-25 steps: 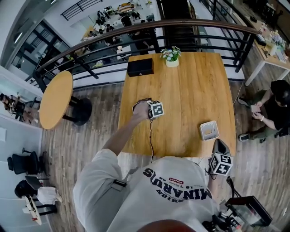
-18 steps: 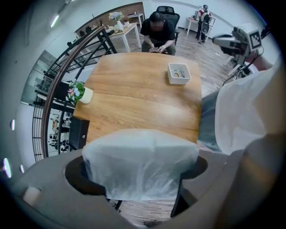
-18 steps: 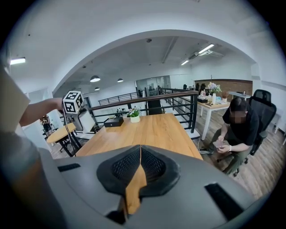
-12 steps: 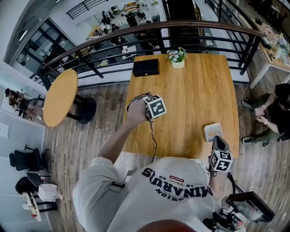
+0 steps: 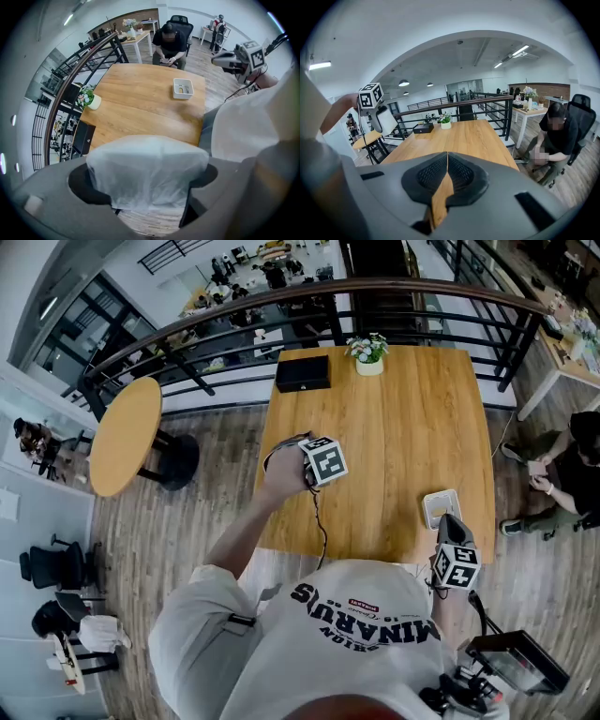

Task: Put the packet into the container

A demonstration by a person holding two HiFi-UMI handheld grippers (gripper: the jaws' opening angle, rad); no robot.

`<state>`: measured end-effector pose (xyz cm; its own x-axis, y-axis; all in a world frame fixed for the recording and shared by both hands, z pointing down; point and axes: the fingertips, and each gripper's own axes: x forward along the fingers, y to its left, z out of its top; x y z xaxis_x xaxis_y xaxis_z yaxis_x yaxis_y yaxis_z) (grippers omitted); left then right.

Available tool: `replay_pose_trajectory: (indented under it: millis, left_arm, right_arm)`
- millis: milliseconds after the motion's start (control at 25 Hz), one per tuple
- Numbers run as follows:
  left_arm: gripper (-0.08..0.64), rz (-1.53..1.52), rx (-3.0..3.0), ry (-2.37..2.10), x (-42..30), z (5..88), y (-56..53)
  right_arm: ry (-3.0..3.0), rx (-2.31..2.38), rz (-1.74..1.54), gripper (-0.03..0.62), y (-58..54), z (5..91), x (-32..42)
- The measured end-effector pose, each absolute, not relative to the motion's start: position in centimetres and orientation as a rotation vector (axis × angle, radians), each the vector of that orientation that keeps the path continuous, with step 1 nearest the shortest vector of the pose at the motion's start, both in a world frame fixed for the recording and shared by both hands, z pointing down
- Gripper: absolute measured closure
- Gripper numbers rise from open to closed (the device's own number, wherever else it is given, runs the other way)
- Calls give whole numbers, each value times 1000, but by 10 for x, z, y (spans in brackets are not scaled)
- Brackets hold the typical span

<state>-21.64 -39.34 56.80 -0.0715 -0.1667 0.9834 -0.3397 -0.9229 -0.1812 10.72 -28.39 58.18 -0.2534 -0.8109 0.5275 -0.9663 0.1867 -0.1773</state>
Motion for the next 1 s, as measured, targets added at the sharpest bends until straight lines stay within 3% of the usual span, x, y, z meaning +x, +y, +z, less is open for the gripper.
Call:
replay_pose_trajectory:
  millis: [480, 720, 840, 1000]
  left_arm:
    - [97, 2243, 2189, -422, -187, 562, -392]
    - [97, 2546, 2573, 182, -133, 551, -369]
    - [97, 2500, 2759, 533, -94, 548, -341]
    - [97, 2580, 2745, 669, -72, 558, -338]
  right_arm:
    - [-2096, 1765, 720, 581, -261, 588, 132]
    - [-2073, 1803, 731, 581, -252, 591, 142]
    - [-2051, 1836, 745, 581, -246, 593, 151]
    - [-2016, 1883, 759, 581, -236, 595, 163]
